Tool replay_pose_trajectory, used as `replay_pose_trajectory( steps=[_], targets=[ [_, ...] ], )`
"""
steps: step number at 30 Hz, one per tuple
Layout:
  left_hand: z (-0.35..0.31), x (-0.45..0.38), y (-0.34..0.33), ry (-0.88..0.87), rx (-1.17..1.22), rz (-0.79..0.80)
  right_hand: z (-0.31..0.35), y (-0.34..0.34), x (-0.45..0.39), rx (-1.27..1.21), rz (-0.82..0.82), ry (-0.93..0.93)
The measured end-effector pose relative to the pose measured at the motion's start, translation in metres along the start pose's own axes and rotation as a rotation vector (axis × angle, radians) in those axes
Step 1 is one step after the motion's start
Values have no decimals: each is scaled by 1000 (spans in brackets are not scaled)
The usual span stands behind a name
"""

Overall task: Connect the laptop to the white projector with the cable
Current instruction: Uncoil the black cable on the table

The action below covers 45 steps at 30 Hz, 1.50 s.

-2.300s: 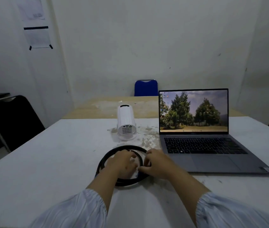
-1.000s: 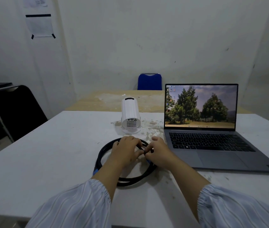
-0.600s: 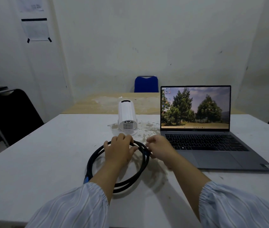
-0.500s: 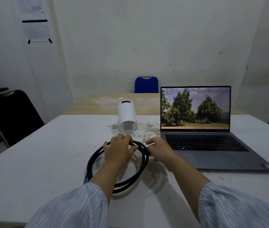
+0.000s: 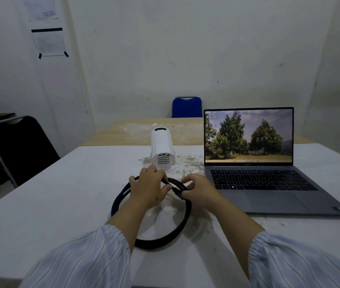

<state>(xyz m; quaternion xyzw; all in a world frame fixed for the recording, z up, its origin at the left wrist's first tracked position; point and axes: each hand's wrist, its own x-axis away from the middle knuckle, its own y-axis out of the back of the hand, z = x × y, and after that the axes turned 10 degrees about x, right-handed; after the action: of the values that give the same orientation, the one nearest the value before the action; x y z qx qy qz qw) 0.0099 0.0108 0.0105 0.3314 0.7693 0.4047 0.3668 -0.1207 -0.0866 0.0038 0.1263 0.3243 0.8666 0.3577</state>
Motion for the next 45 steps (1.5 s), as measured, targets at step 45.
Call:
replay_pose_trajectory(
  steps=[45],
  targets=[
    [47,25,65,395,744,212,34,-7,1,-284,-299,76]
  ],
)
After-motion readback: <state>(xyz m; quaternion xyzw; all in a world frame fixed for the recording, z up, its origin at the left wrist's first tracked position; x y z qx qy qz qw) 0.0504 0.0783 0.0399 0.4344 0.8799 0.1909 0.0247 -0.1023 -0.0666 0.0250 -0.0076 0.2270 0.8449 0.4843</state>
